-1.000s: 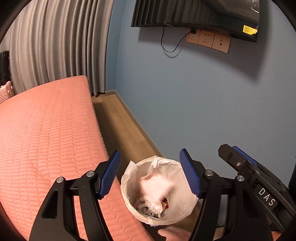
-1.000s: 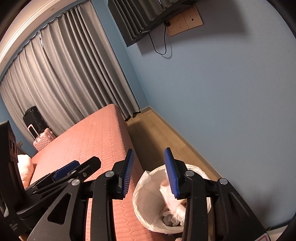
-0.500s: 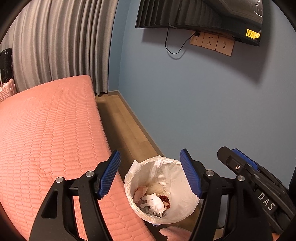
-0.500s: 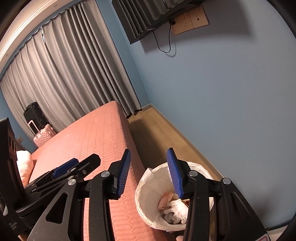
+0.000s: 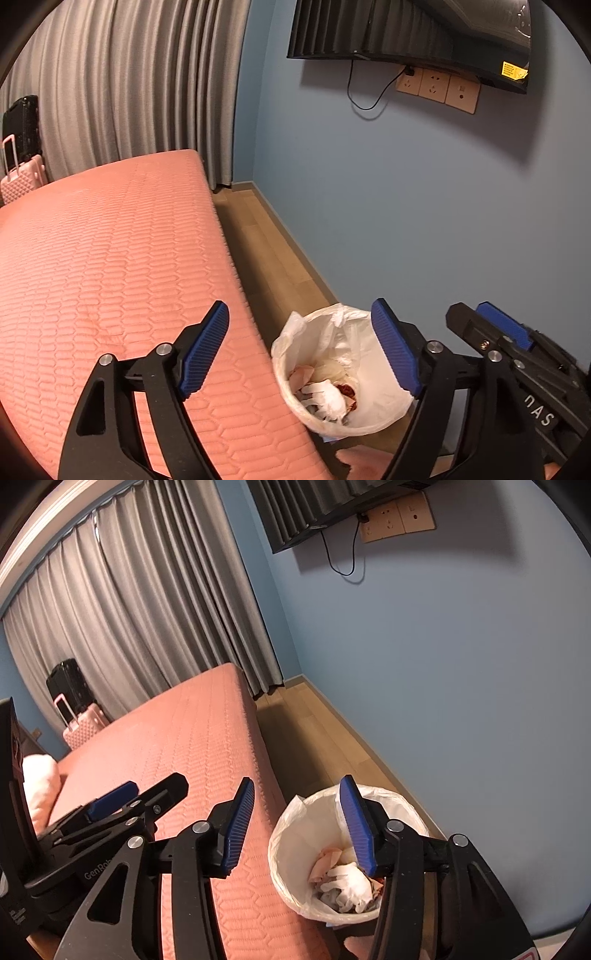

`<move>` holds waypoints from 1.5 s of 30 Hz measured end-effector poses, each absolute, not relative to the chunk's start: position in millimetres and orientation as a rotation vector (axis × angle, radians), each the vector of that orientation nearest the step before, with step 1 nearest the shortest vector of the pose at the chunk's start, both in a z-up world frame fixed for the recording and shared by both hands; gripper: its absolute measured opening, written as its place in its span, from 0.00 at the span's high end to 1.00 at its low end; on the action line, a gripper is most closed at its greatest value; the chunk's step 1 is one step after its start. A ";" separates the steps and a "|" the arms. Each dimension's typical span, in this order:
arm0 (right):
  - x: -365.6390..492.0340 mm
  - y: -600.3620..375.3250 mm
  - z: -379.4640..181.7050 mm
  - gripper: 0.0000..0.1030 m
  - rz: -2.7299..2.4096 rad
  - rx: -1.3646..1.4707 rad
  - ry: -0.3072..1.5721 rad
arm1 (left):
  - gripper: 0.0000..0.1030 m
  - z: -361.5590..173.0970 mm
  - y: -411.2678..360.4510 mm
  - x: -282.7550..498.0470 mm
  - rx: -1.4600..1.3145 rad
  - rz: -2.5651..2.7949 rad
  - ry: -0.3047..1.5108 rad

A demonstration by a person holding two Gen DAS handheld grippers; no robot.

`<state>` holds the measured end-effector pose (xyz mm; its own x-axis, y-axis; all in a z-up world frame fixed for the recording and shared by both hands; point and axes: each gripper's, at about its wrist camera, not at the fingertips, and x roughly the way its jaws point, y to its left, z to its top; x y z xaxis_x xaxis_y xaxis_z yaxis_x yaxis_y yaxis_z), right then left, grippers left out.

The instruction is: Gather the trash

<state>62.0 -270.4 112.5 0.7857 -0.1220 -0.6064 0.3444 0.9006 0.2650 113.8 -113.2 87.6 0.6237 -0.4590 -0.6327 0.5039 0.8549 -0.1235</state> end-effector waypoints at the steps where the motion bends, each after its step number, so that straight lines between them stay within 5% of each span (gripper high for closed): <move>1: 61.1 -268.4 110.6 0.53 -0.259 0.368 0.629 | 0.26 86.1 -111.0 113.1 0.071 -0.550 0.708; 13: 48.8 -243.9 87.6 0.51 -0.293 0.266 0.716 | 0.16 66.8 -85.8 101.4 0.107 -0.477 0.717; 26: 25.4 -227.6 58.5 0.33 -0.330 0.194 0.769 | 0.11 34.9 -64.3 89.8 0.136 -0.412 0.769; 37: 12.6 -227.7 28.9 0.28 -0.348 0.223 0.812 | 0.07 12.2 -58.6 78.4 0.182 -0.384 0.797; 40: 10.4 -229.7 22.0 0.18 -0.356 0.235 0.822 | 0.07 6.6 -59.9 76.3 0.190 -0.379 0.811; 45: 6.9 -230.8 16.4 0.18 -0.362 0.245 0.825 | 0.07 -0.2 -60.8 73.5 0.200 -0.373 0.816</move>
